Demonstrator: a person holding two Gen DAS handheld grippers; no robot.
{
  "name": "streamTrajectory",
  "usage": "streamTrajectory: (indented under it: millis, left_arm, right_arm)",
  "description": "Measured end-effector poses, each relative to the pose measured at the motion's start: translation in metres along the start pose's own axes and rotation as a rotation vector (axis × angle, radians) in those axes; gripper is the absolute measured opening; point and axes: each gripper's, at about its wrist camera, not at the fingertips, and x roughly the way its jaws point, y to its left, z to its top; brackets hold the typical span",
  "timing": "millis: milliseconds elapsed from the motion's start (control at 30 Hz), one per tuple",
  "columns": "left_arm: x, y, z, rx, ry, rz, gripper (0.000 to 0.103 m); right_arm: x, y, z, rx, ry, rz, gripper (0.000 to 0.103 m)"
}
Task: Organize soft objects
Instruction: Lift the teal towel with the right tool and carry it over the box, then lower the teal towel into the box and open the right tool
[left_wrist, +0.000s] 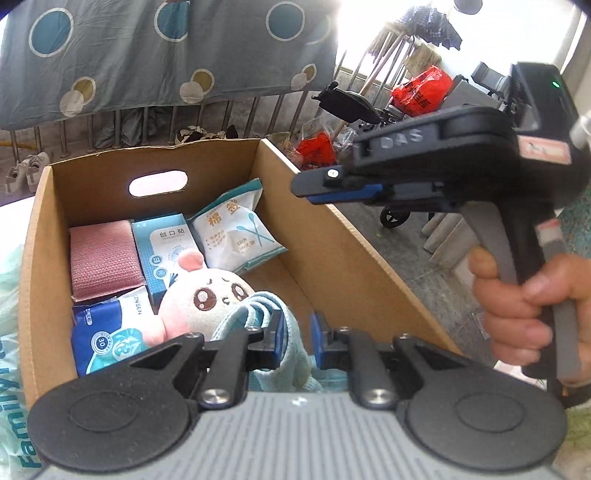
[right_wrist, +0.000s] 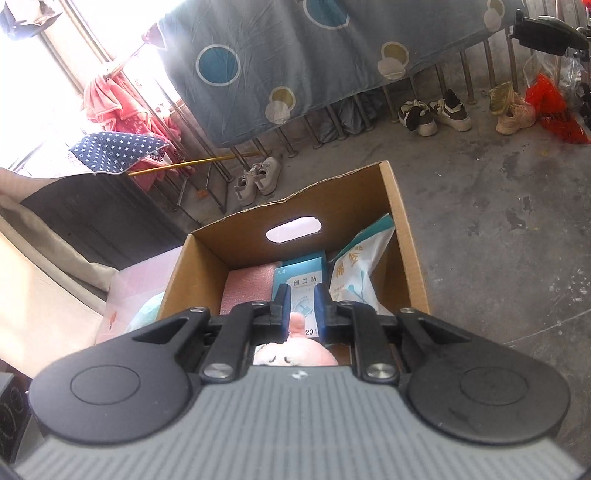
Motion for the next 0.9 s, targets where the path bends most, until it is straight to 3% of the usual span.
streamTrajectory:
  millis: [67, 133, 267, 367, 500, 733, 867, 900]
  left_arm:
    - [-0.007, 0.002, 0.002, 0.011, -0.024, 0.031, 0.023]
    - [-0.013, 0.005, 0.003, 0.013, -0.034, 0.053, 0.039]
    - [-0.027, 0.017, 0.004, 0.013, -0.049, 0.102, 0.049]
    - [-0.044, 0.030, 0.005, 0.005, -0.066, 0.140, 0.053]
    - [-0.070, 0.047, 0.004, -0.006, -0.098, 0.187, 0.060]
    - [-0.119, 0.077, -0.012, -0.026, -0.120, 0.256, 0.065]
    - [-0.145, 0.093, -0.027, -0.041, -0.122, 0.284, 0.065]
    - [-0.151, 0.097, -0.031, -0.043, -0.124, 0.292, 0.065]
  right_arm:
    - [-0.015, -0.002, -0.005, 0.022, -0.011, 0.021, 0.015]
    - [-0.033, -0.004, -0.010, 0.030, -0.028, 0.050, 0.019]
    - [-0.065, -0.006, -0.021, 0.015, -0.055, 0.099, 0.038]
    - [-0.082, -0.004, -0.033, -0.007, -0.065, 0.132, 0.058]
    - [-0.077, 0.006, -0.052, -0.073, -0.006, 0.137, 0.076]
    - [-0.003, 0.059, -0.084, -0.298, 0.184, -0.052, 0.085]
    - [0.042, 0.082, -0.103, -0.430, 0.277, -0.215, 0.084]
    - [0.050, 0.085, -0.106, -0.439, 0.293, -0.249, 0.080]
